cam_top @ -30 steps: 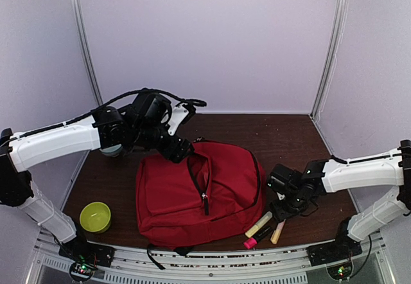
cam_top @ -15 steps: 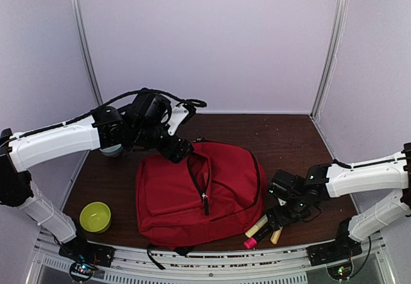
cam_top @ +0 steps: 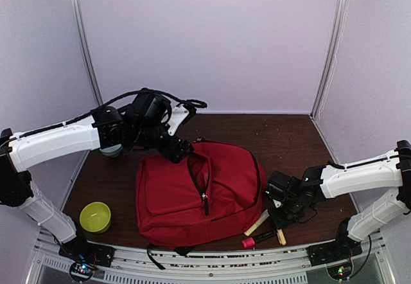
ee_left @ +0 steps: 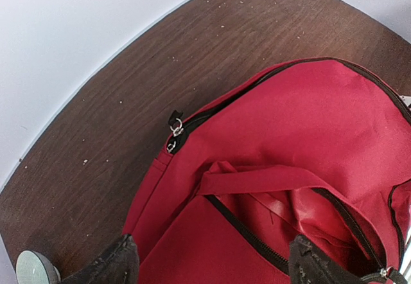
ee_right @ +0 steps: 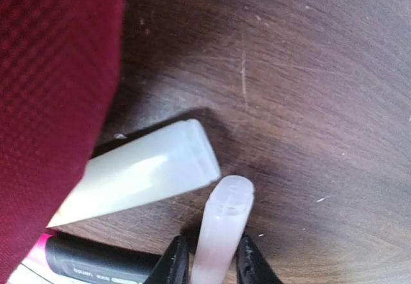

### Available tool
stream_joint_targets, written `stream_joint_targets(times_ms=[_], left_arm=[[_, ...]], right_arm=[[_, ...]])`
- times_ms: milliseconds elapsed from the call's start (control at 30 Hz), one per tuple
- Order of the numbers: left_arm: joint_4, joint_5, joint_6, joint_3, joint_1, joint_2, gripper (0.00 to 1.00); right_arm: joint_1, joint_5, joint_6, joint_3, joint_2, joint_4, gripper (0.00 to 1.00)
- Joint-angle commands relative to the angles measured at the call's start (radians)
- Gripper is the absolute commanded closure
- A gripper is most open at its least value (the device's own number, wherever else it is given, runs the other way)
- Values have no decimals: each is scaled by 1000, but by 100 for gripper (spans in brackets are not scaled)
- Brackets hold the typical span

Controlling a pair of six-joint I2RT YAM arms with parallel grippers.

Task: Pack the student bag
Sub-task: Pick up the pen from the corner of the board.

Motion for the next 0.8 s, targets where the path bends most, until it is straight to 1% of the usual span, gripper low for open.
stream_joint_targets(times_ms=[0, 200, 333, 400, 467, 533, 600, 667, 767], left_arm=[[33, -3, 13, 12, -1, -7, 17], [33, 13, 8, 8, -1, -14, 17], [26, 30, 2, 1, -1, -28, 17], [40, 60, 1, -24, -1, -65, 17], [51, 57, -2, -55, -1, -111, 17], [45, 44, -16, -83, 3, -150, 16], [34, 57, -51, -115, 22, -182, 16], [30, 84, -100, -162, 58, -212, 16], [16, 97, -183, -241, 121, -258, 18]], right_arm=[[-11, 49, -27, 11, -9, -31, 78], [-41, 124, -44, 39, -72, -79, 95], [-95, 183, -78, 90, -137, -131, 97], [-128, 223, -116, 145, -169, -157, 98], [-153, 251, -158, 210, -205, -152, 99], [-159, 269, -201, 292, -232, -96, 100], [-150, 232, -217, 366, -233, 16, 100], [-130, 123, -217, 426, -197, 162, 100], [-76, -28, -185, 515, -95, 345, 100]])
